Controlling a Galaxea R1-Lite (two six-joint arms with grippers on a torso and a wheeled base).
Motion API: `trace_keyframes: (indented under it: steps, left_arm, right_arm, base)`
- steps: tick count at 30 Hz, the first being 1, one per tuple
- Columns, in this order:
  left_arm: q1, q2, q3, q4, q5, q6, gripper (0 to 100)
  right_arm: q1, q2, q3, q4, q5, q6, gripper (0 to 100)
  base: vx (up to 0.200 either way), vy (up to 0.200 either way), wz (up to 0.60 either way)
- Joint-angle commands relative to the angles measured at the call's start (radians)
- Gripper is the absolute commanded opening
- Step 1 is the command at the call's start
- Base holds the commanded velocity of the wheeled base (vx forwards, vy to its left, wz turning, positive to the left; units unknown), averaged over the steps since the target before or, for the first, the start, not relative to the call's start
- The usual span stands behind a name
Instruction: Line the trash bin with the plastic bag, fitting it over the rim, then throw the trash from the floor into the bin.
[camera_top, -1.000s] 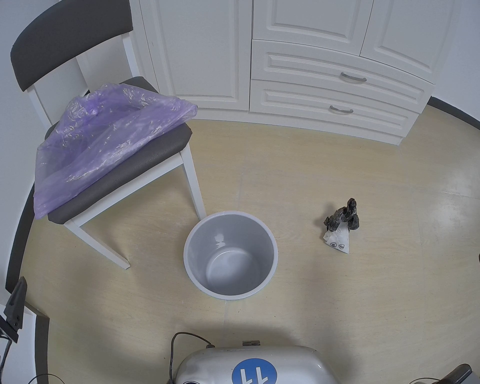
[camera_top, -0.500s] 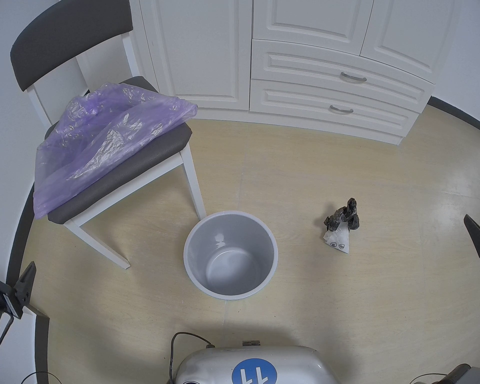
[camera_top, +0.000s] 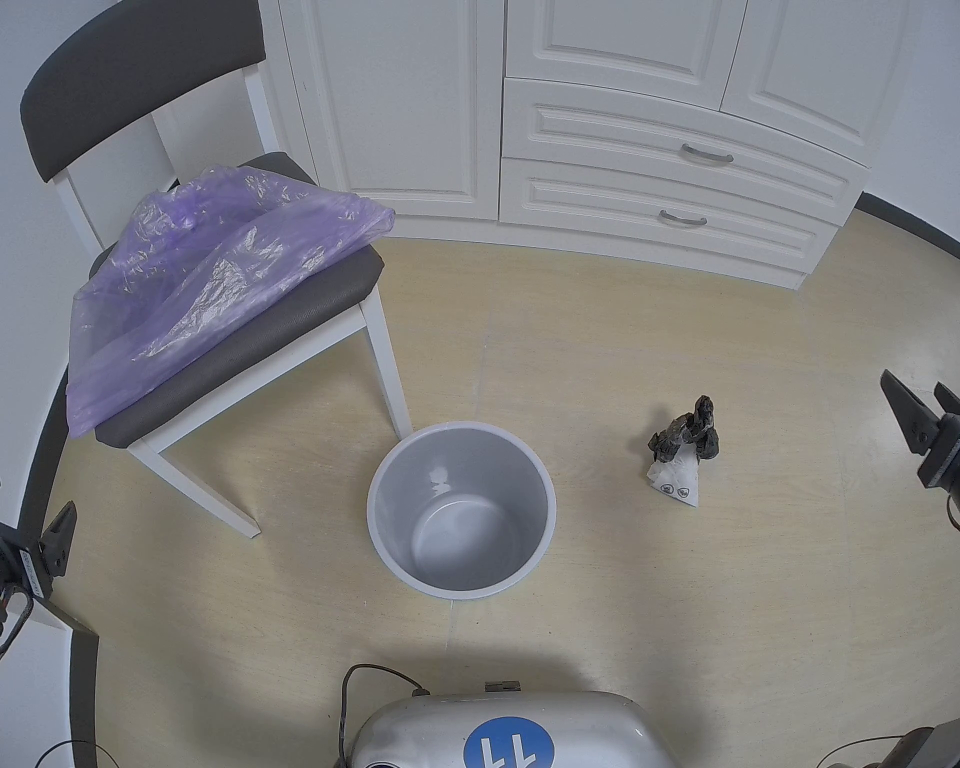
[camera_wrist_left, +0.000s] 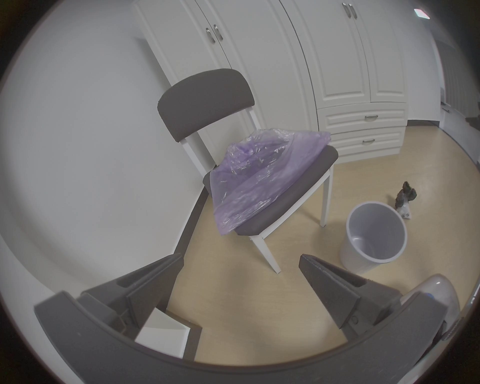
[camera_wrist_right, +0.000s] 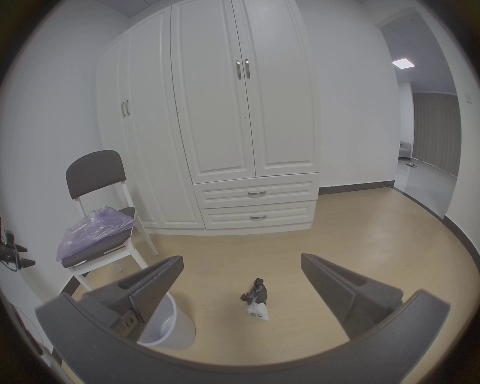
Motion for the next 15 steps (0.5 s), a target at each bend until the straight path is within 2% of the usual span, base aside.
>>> trace_keyframes:
  steps: [1, 5, 11, 15]
  left_arm:
    - [0.031, 0.073, -0.003, -0.016, 0.0, 0.037, 100]
    - [0.044, 0.111, -0.007, -0.051, -0.003, 0.052, 100]
    - [0.155, 0.278, -0.026, -0.175, -0.01, 0.086, 100]
    - [0.202, 0.357, -0.007, -0.277, -0.066, 0.089, 100]
  right_arm:
    - [0.054, 0.201, -0.033, -0.116, -0.031, -0.007, 100]
    - [0.052, 0.266, -0.073, -0.173, -0.031, -0.007, 100]
    - [0.072, 0.278, -0.098, -0.193, -0.037, -0.012, 100]
    - [0.081, 0.25, -0.072, -0.193, -0.05, -0.023, 100]
  base:
    - [0.0, 0.0, 0.0]
    - [0.0, 0.0, 0.0]
    - [0.0, 0.0, 0.0]
    - [0.0, 0.0, 0.0]
